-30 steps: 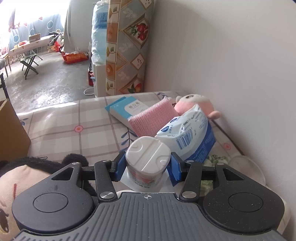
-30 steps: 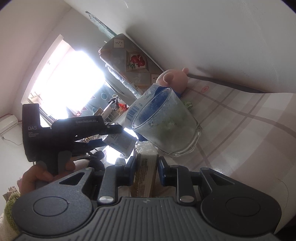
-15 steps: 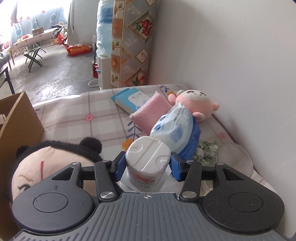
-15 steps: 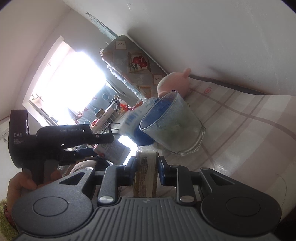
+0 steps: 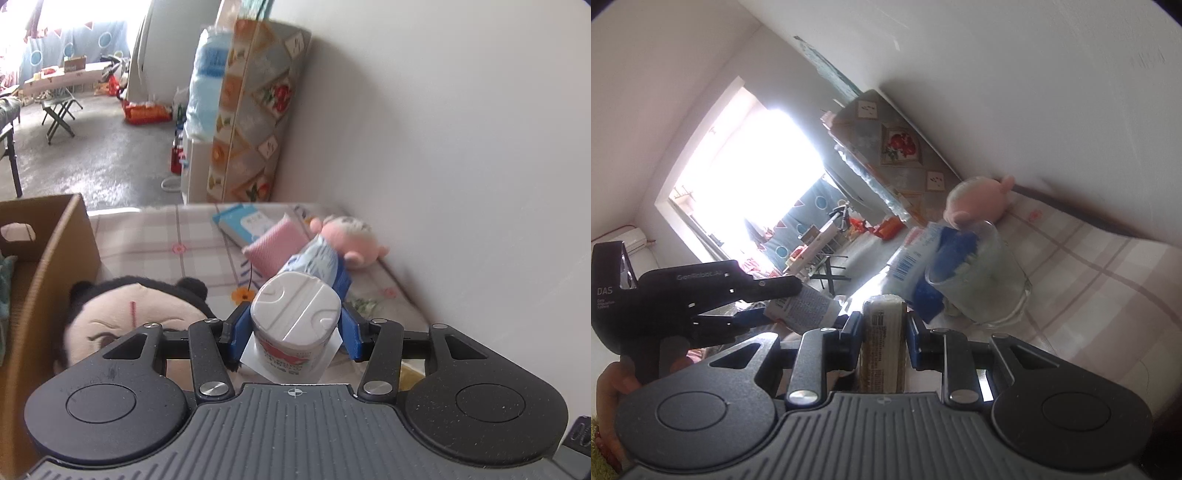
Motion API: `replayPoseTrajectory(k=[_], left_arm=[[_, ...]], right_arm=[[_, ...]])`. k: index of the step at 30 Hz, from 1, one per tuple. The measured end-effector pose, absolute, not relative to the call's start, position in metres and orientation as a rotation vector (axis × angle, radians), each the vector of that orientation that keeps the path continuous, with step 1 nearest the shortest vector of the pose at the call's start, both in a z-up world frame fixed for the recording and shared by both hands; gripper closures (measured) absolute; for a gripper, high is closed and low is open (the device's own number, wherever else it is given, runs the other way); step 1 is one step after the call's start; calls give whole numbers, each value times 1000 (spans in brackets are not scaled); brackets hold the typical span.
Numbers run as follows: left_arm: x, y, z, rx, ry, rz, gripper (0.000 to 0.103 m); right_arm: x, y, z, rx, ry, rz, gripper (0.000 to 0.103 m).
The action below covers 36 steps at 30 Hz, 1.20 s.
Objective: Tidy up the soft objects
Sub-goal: 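Carry the cream jar and soap box over the box and lower them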
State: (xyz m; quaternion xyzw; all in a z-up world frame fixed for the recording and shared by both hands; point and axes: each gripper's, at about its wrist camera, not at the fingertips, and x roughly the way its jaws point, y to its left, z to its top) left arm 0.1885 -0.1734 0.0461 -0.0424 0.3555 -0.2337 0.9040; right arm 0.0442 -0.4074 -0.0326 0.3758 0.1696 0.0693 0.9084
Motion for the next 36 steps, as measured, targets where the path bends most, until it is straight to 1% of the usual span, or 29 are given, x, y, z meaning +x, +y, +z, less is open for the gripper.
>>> replayPoseTrajectory(k=[5, 11, 15, 18, 22, 26, 32, 36], left_arm=[[159, -136, 84, -150, 642, -481, 54], [131, -70, 125, -243, 531, -401, 54], [121, -27, 142, -265, 460, -304, 54], [118, 3, 147, -288, 443, -244, 54], [130, 34, 140, -315, 454, -177, 54], [159, 62, 119, -370, 511, -136, 54], [208, 98, 74, -467, 665, -107, 54], [240, 104, 44, -488, 765, -84, 54]], right_arm=[[39, -394, 3, 720, 300, 222, 76], [50, -359, 53, 637, 260, 392, 76], [72, -328, 80, 612, 265, 520, 76], [91, -298, 96, 589, 286, 602, 76], [124, -255, 109, 547, 339, 680, 76], [168, -218, 113, 529, 425, 729, 76], [241, -171, 104, 436, 562, 697, 76], [283, -146, 90, 340, 639, 637, 76]])
